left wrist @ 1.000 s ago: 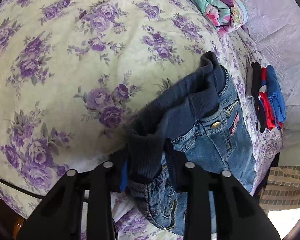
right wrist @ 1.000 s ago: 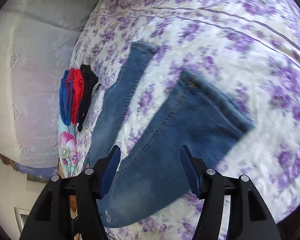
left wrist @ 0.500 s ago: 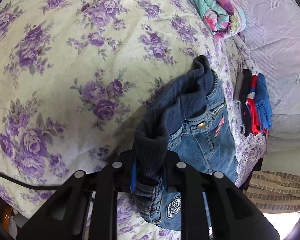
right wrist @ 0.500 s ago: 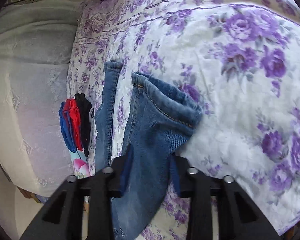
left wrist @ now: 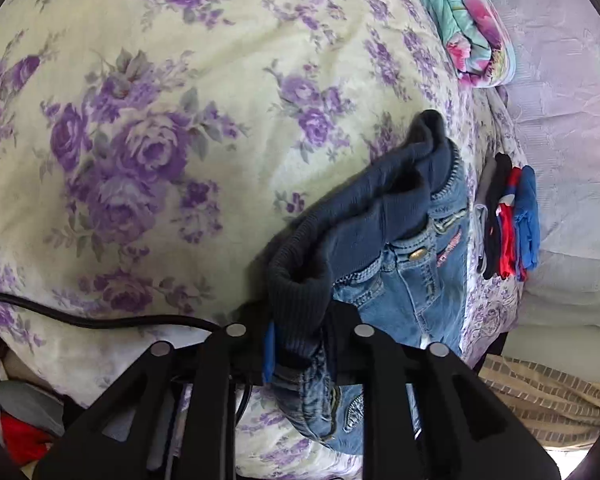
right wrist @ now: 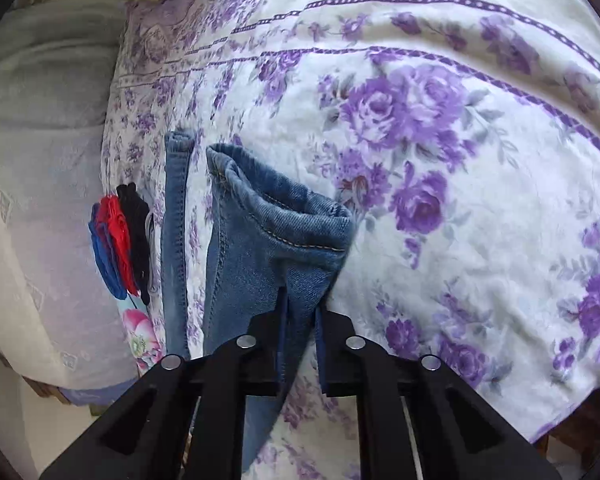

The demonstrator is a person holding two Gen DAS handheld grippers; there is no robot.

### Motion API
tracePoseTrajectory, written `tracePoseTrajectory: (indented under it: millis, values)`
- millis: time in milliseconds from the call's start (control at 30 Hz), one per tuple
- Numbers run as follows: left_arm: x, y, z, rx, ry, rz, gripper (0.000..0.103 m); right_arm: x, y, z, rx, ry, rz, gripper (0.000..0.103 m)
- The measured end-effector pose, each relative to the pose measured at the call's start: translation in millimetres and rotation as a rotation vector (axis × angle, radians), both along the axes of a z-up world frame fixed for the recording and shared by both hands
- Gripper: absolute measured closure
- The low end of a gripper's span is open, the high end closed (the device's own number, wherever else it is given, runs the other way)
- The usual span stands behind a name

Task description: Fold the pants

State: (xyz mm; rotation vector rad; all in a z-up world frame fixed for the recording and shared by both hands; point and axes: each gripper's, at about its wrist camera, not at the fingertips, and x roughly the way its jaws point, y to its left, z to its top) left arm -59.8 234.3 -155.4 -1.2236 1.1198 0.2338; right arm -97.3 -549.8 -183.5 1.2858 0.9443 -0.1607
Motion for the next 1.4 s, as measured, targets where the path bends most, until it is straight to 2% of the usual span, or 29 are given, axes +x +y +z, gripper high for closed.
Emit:
tracePoseTrajectory:
  millis: [67,100,133,233,367,400,467,500,633,733,833,900,933,967,1000,1033,1100,1167,1233,1300,1333,1367,1400]
  values:
    - [-3,8,18,0.085,-0.002,0.024,0.064,-1,-9,23,-0.099,-0.002,-0.010,0.072]
    - [-6,14,29,0.121,-0.014,0.046,0.054,0,-14,34,-0.153,0.000,-0.018,0.071]
    - [-8,20,38,0.146,-0.033,0.068,0.051,2,-19,45,-0.197,-0.010,-0.028,0.071]
    - [8,25,54,0.192,-0.060,0.040,0.050,24,-22,61,-0.229,-0.071,0.004,0.070]
    - [68,6,63,0.218,-0.115,-0.064,0.050,78,-5,60,-0.178,-0.137,0.064,0.070]
    - [84,1,65,0.241,-0.128,-0.087,0.050,93,1,58,-0.153,-0.156,0.077,0.068]
    - [115,-9,67,0.296,-0.140,-0.128,0.049,128,18,56,-0.120,-0.178,0.124,0.054]
    - [129,-13,65,0.307,-0.141,-0.144,0.049,145,28,55,-0.121,-0.181,0.150,0.053]
    - [169,-17,49,0.343,-0.064,-0.150,0.049,193,49,43,-0.120,-0.167,0.205,0.050]
    - [175,-14,42,0.332,-0.038,-0.138,0.048,217,54,29,-0.076,-0.155,0.186,0.048]
    - [179,-10,35,0.324,-0.020,-0.124,0.048,234,57,18,-0.084,-0.145,0.176,0.048]
    - [183,-7,31,0.334,-0.015,-0.111,0.048,243,57,10,-0.092,-0.153,0.161,0.049]
    - [185,-5,30,0.343,-0.013,-0.102,0.055,248,59,10,-0.100,-0.161,0.166,0.063]
    - [187,-2,30,0.353,-0.009,-0.089,0.060,252,60,11,-0.114,-0.178,0.183,0.087]
    - [189,1,29,0.360,-0.004,-0.078,0.080,254,61,16,-0.140,-0.193,0.192,0.093]
    - [192,5,27,0.354,-0.003,-0.073,0.083,253,62,24,-0.163,-0.219,0.195,0.097]
    - [192,11,26,0.332,-0.011,-0.056,0.088,245,62,44,-0.208,-0.270,0.219,0.098]
    - [194,11,27,0.347,-0.020,-0.080,0.088,236,58,56,-0.251,-0.270,0.235,0.098]
    - [197,9,23,0.368,-0.013,-0.105,0.088,234,51,41,-0.271,-0.187,0.262,0.098]
    - [201,9,19,0.371,-0.012,-0.113,0.087,238,45,9,-0.229,-0.076,0.278,0.097]
    - [202,10,19,0.367,-0.011,-0.115,0.087,238,42,2,-0.197,-0.071,0.267,0.096]
    - [202,12,21,0.357,-0.014,-0.114,0.086,237,41,3,-0.176,-0.076,0.256,0.091]
    - [201,12,24,0.352,-0.023,-0.114,0.081,236,41,9,-0.174,-0.070,0.253,0.087]
